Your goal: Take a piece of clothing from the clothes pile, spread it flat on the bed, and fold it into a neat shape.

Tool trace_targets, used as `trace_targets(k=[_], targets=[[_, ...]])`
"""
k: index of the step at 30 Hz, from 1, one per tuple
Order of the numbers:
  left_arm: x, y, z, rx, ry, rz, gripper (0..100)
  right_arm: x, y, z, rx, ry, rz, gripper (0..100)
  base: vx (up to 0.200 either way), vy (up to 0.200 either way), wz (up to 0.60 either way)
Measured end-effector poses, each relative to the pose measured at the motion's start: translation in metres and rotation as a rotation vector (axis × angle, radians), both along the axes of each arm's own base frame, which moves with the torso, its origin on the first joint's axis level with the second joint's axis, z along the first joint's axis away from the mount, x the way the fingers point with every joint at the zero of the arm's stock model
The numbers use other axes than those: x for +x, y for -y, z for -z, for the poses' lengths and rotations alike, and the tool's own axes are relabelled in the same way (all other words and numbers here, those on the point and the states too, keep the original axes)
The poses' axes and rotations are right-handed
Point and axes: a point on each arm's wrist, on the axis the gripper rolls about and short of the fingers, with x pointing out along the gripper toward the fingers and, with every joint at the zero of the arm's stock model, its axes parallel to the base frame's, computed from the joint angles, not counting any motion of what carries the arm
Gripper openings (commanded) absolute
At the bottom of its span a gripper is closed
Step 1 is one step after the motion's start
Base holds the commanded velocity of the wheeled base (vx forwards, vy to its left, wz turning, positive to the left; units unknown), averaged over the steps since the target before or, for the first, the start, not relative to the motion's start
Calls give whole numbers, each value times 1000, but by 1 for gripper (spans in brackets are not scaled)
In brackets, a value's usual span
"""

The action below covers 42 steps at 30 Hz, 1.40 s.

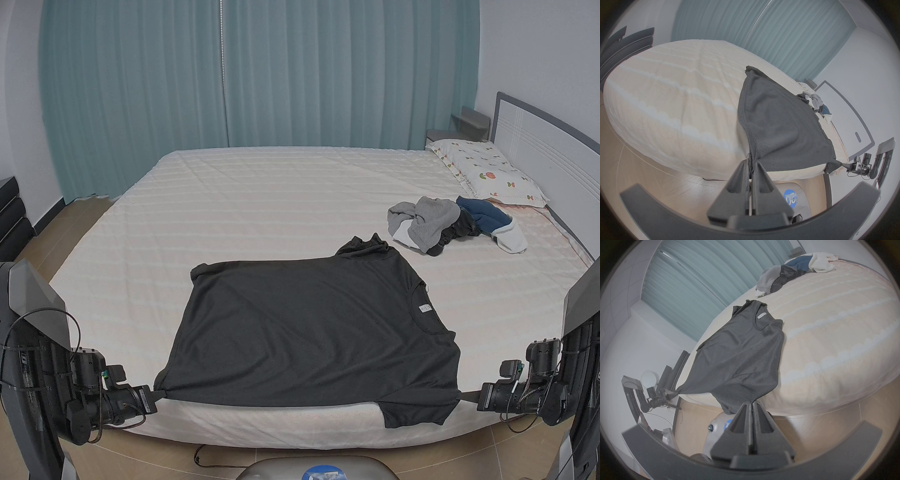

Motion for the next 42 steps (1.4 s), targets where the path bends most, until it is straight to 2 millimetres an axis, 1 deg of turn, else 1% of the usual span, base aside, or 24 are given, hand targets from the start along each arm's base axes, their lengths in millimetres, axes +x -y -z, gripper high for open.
trace_targets(k=[9, 15, 21, 25, 31, 38, 42], targets=[[0, -1, -5, 17, 15, -13, 0, -5, 1, -9, -45, 14, -31, 0, 0, 0, 0], [-5, -1, -5, 34, -34, -13, 0, -6, 2, -12, -51, 16, -27, 0, 0, 0, 0], [-12, 0, -7, 81, -80, 43, 0, -10, 5, -10, -72, -14, -33, 0, 0, 0, 0], [-16, 1, -7, 111, -97, 77, 0, -17, 7, -10, -89, -64, -47, 0, 0, 0, 0], [-24, 1, -9, 130, -148, 109, 0, -24, 8, -12, -125, -86, -84, 0, 0, 0, 0], [-35, 2, -12, 181, -201, 188, 0, -31, 9, -12, -161, -132, -99, 0, 0, 0, 0], [-38, 2, -15, 215, -212, 194, 0, -37, 11, -15, -168, -160, -99, 0, 0, 0, 0]])
